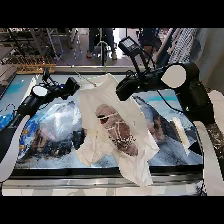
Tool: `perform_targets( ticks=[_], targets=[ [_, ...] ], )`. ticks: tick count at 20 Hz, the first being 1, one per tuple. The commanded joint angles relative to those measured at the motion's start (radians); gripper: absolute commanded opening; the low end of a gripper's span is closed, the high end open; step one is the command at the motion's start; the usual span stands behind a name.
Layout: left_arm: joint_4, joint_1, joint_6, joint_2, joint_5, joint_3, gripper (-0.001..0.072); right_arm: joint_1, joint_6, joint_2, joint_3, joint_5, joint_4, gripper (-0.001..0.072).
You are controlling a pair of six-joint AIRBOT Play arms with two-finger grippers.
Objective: Fold the clothes and pants, and hang the long-sleeved shirts on hangers.
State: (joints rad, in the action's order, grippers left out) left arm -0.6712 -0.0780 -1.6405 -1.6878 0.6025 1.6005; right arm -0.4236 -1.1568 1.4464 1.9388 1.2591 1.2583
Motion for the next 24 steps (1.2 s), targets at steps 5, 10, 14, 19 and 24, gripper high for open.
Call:
perform_targets(
  ticks=[5, 10, 14, 19, 24],
  targets=[
    [0.023, 0.005, 0.006, -0.002, -0.014, 0.001, 0.0013, 0.000, 0.055, 0.001, 0.001, 0.109, -0.091, 0.0019],
    [0.022, 0.005, 0.006, -0.001, -0.013, 0.001, 0.0013, 0.000, 0.060, 0.002, 0.000, 0.148, -0.079, 0.0019],
    [0.023, -0.014, 0.007, -0.001, 0.018, 0.000, 0.0013, 0.000, 0.015, 0.002, 0.001, -0.008, -0.056, 0.0019],
    [0.097, -0.037, 0.007, -0.001, 0.001, 0.000, 0.0016, 0.000, 0.014, 0.002, 0.001, -0.014, -0.109, 0.0019],
    [0.098, -0.031, -0.077, -0.035, 0.009, 0.000, 0.0014, 0.006, 0.038, -0.013, 0.001, -0.012, -0.153, 0.0019]
  ],
)
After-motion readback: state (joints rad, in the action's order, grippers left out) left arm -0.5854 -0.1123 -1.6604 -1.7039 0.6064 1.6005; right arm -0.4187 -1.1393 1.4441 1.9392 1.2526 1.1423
